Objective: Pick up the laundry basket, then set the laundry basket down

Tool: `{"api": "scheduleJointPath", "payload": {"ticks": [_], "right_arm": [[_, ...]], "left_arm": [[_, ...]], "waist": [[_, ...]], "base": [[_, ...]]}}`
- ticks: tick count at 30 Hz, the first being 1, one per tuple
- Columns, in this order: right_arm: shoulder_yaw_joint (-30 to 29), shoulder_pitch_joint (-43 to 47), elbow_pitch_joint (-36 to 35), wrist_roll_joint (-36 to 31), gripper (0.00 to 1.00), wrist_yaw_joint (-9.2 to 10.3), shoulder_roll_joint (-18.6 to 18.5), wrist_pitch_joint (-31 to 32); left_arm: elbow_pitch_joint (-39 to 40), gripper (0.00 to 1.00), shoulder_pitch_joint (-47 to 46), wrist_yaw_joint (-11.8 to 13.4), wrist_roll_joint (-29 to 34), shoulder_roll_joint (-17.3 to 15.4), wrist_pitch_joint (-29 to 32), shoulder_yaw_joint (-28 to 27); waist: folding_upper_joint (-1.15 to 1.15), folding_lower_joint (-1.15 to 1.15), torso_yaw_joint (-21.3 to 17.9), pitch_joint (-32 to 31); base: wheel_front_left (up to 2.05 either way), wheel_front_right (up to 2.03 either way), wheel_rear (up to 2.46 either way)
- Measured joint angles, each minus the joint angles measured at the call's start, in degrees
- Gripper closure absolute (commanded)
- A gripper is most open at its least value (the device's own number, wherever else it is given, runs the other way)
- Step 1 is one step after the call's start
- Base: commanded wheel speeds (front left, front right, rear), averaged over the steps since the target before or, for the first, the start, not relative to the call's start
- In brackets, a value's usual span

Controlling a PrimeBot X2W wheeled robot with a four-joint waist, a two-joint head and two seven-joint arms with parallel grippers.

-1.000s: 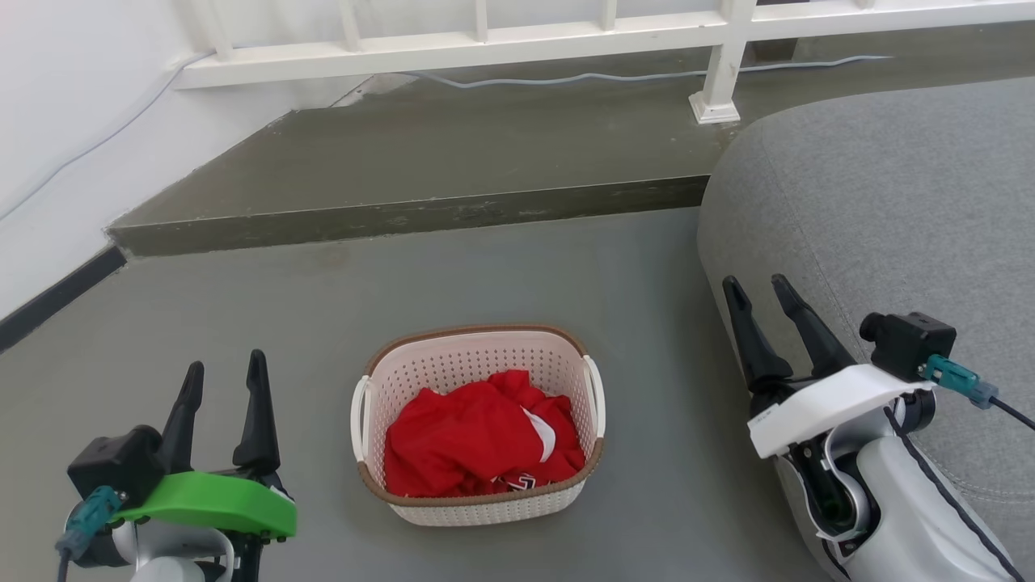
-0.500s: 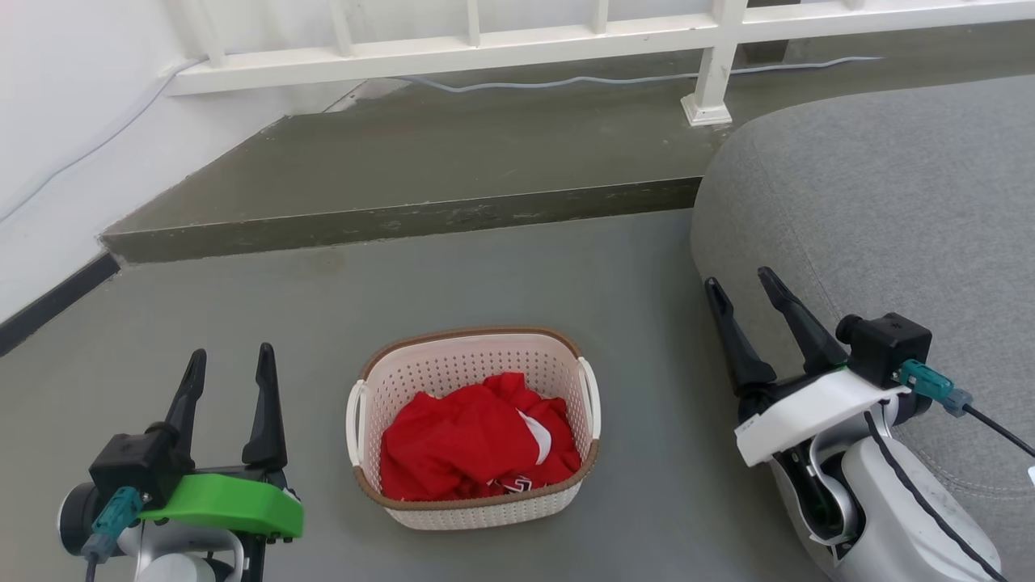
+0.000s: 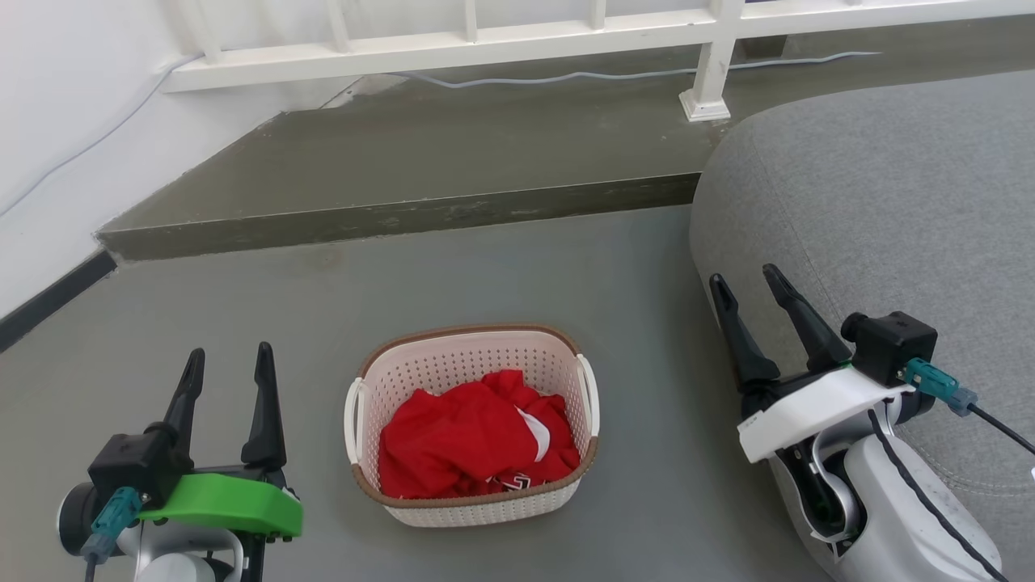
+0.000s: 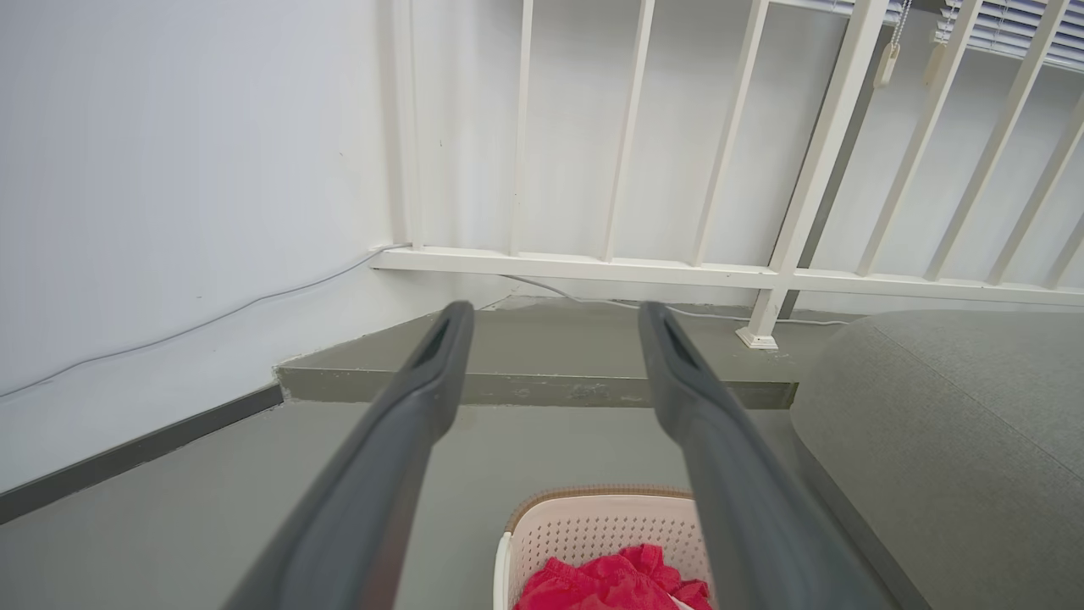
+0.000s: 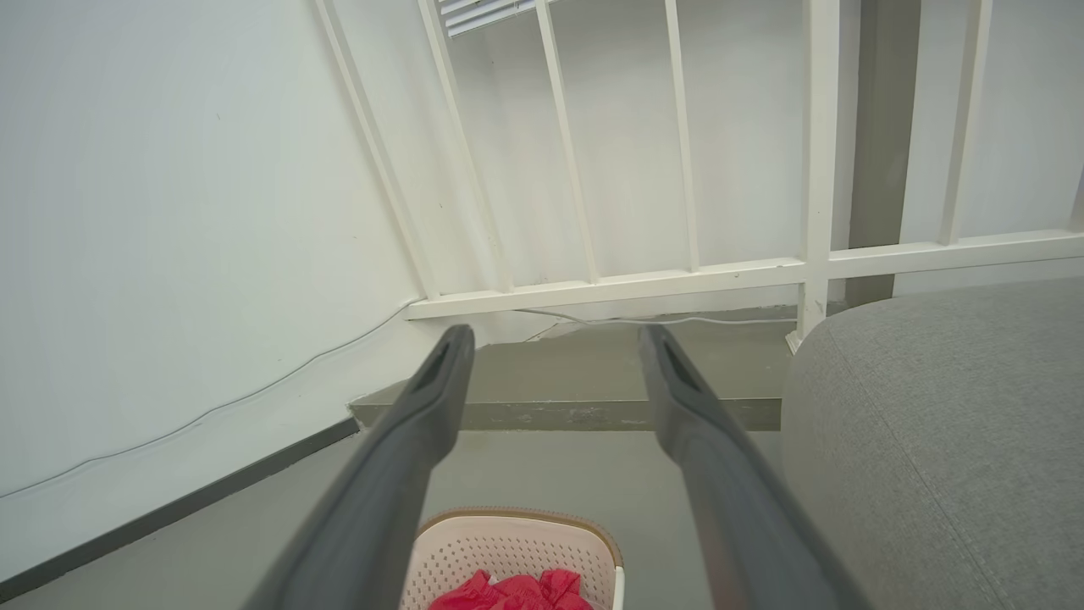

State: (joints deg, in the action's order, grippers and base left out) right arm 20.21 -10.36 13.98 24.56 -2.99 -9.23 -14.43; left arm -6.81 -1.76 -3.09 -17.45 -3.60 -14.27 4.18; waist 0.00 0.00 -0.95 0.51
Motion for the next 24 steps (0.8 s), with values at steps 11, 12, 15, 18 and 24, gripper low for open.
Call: {"api": "scheduleJointPath", "payload": {"ticks": [11,12,15,18,24], "right_arm": [[-1.0,0.0,-0.03,-0.38,0.0,-0.52,0.7,0.0],[-1.14,-0.01,-0.04,-0.42,0.0,-0.52,0.77,0.0],[-1.68,-0.07,-0.05,-0.42,0.0,-0.52,1.14,0.0],[-2.19,-0.43,-0.29,-0.43,0.0,-0.52,1.49,0.0],[-2.44,-1.89,-0.45,-0.96,0.0,-0.53,2.04,0.0]], "left_arm": [[0.48,0.0,-0.15,-0.57,-0.01,0.48,0.0,-0.67],[0.49,0.0,-0.25,-0.79,-0.01,0.48,0.0,-0.71],[0.74,0.0,-1.14,-0.93,-0.01,0.52,0.0,-0.8],[1.23,0.0,-1.97,-0.94,-0.01,0.55,-0.01,-1.19],[1.29,0.0,-2.44,-1.42,-0.01,0.58,-0.16,-1.63]], "waist": [[0.0,0.0,-0.25,2.07],[0.0,0.0,-0.28,2.37],[0.0,0.0,-0.38,3.38],[0.0,0.0,-0.47,4.49],[0.0,0.0,-0.59,7.14]], "base": [[0.0,0.0,0.0],[0.0,0.0,0.0],[0.0,0.0,0.0],[0.0,0.0,0.0],[0.0,0.0,0.0]]}}
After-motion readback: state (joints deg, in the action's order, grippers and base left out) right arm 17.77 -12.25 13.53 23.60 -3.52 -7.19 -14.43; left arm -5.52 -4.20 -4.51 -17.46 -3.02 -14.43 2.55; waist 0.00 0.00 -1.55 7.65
